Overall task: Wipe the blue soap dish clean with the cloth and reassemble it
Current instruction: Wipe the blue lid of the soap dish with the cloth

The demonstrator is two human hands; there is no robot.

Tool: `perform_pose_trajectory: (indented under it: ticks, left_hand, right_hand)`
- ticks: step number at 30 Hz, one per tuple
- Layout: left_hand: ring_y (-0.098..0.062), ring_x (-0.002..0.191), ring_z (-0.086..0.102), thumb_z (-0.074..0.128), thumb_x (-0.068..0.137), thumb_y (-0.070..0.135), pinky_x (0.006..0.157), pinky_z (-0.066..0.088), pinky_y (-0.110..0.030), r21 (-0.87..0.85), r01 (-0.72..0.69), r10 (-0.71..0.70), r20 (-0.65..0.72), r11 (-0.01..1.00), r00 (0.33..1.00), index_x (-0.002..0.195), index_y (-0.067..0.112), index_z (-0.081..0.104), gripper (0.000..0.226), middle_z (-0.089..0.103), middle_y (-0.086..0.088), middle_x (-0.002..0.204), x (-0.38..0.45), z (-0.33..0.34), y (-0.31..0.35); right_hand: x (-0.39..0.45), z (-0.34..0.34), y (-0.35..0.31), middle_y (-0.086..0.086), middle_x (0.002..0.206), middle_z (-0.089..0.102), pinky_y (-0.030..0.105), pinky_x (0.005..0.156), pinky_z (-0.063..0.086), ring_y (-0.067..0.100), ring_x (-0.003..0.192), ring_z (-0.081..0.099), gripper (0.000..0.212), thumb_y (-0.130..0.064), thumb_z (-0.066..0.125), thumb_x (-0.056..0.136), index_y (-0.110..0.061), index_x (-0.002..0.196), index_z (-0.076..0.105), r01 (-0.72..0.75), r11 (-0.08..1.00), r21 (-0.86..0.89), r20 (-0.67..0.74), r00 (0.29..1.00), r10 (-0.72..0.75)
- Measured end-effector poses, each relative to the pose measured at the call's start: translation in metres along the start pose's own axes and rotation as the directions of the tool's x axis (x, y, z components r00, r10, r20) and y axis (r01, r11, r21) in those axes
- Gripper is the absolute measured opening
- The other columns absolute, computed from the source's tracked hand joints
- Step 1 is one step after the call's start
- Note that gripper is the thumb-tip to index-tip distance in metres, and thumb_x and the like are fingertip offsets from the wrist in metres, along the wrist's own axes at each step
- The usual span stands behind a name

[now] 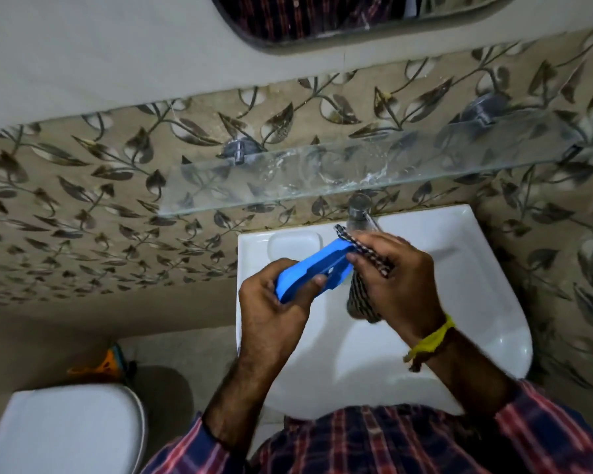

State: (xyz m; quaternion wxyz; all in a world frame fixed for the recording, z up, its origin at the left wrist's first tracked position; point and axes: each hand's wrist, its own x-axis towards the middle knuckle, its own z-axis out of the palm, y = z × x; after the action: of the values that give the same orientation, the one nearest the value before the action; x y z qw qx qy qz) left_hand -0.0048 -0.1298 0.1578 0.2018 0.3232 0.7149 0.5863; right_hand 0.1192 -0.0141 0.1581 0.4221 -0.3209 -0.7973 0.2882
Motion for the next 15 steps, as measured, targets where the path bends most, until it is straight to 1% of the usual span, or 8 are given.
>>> perform_pose_trajectory:
  ticks: [2,3,4,6,8,11,13,15]
  left_hand:
    - [-0.014,0.061,0.056,0.082,0.078,0.020,0.055,0.047,-0.030,-0.102,0.105,-0.100,0.050,0.989,0.994,0.081,0.018,0.072,0.011,0.063,-0.009,0.068,-0.002,0.001,-0.001]
    - [-0.015,0.061,0.057,0.082,0.079,0.014,0.055,0.047,-0.029,-0.113,0.148,-0.137,0.096,0.983,0.986,0.079,0.014,0.070,0.012,0.063,-0.009,0.068,-0.002,0.001,-0.001]
    - [-0.015,0.061,0.059,0.082,0.080,0.009,0.055,0.049,-0.030,-0.071,0.163,-0.151,0.146,0.984,0.978,0.078,0.012,0.069,0.013,0.065,-0.007,0.069,-0.002,0.001,-0.002]
    - [-0.019,0.064,0.065,0.082,0.080,0.009,0.059,0.055,-0.037,0.105,0.123,-0.144,0.220,0.987,0.965,0.081,0.013,0.070,0.013,0.072,-0.004,0.073,0.002,0.004,-0.001]
    - [-0.023,0.069,0.071,0.082,0.080,0.015,0.067,0.060,-0.044,0.213,0.086,-0.130,0.205,0.973,0.970,0.086,0.018,0.071,0.013,0.074,-0.002,0.075,0.006,0.010,0.005]
    - [-0.025,0.069,0.070,0.081,0.082,0.019,0.068,0.060,-0.047,0.141,0.063,-0.079,0.115,0.988,0.990,0.084,0.021,0.068,0.013,0.072,0.000,0.074,0.010,0.015,0.013]
    - [-0.031,0.067,0.065,0.078,0.080,0.022,0.063,0.056,-0.047,0.095,0.001,-0.010,0.097,0.996,0.995,0.080,0.021,0.065,0.013,0.068,-0.003,0.070,0.009,0.013,0.012]
    - [-0.042,0.070,0.061,0.074,0.079,0.024,0.064,0.054,-0.052,0.068,0.001,-0.008,0.102,0.998,0.995,0.080,0.015,0.064,0.014,0.066,-0.014,0.071,0.005,0.011,0.008]
  right_hand:
    - [0.006,-0.004,0.003,-0.009,0.101,0.069,0.036,0.091,0.054,0.006,0.094,0.067,0.029,0.003,0.073,0.080,-0.010,0.106,0.075,-0.139,0.985,0.100,0.007,0.990,0.139]
    - [0.009,-0.006,0.002,-0.008,0.098,0.071,0.036,0.089,0.055,0.008,0.091,0.068,0.028,0.004,0.072,0.080,-0.011,0.103,0.076,-0.121,0.989,0.080,0.021,0.993,0.120]
    - [0.010,-0.008,0.000,-0.005,0.096,0.073,0.036,0.086,0.055,0.013,0.089,0.069,0.027,0.005,0.071,0.079,-0.011,0.100,0.076,-0.062,0.998,0.029,0.041,0.997,0.060]
    - [0.012,-0.009,-0.008,0.004,0.097,0.076,0.034,0.083,0.052,0.025,0.087,0.069,0.029,0.006,0.064,0.077,-0.010,0.098,0.076,0.139,0.982,-0.130,0.110,0.986,-0.125]
    - [0.015,-0.007,-0.017,0.006,0.100,0.075,0.036,0.081,0.050,0.031,0.086,0.067,0.035,0.003,0.055,0.077,-0.011,0.101,0.076,0.281,0.935,-0.218,0.161,0.955,-0.250]
    - [0.017,-0.005,-0.026,0.006,0.106,0.073,0.037,0.076,0.050,0.031,0.083,0.062,0.038,-0.004,0.049,0.081,-0.014,0.107,0.074,0.366,0.900,-0.237,0.113,0.930,-0.349]
    - [0.017,-0.007,-0.019,0.006,0.108,0.074,0.036,0.079,0.050,0.028,0.087,0.062,0.038,0.002,0.052,0.082,-0.013,0.110,0.073,0.337,0.917,-0.214,0.062,0.941,-0.332]
    - [0.012,-0.007,-0.010,0.006,0.106,0.075,0.036,0.087,0.051,0.026,0.095,0.068,0.034,0.009,0.064,0.080,-0.010,0.107,0.074,0.205,0.970,-0.129,0.025,0.979,-0.203]
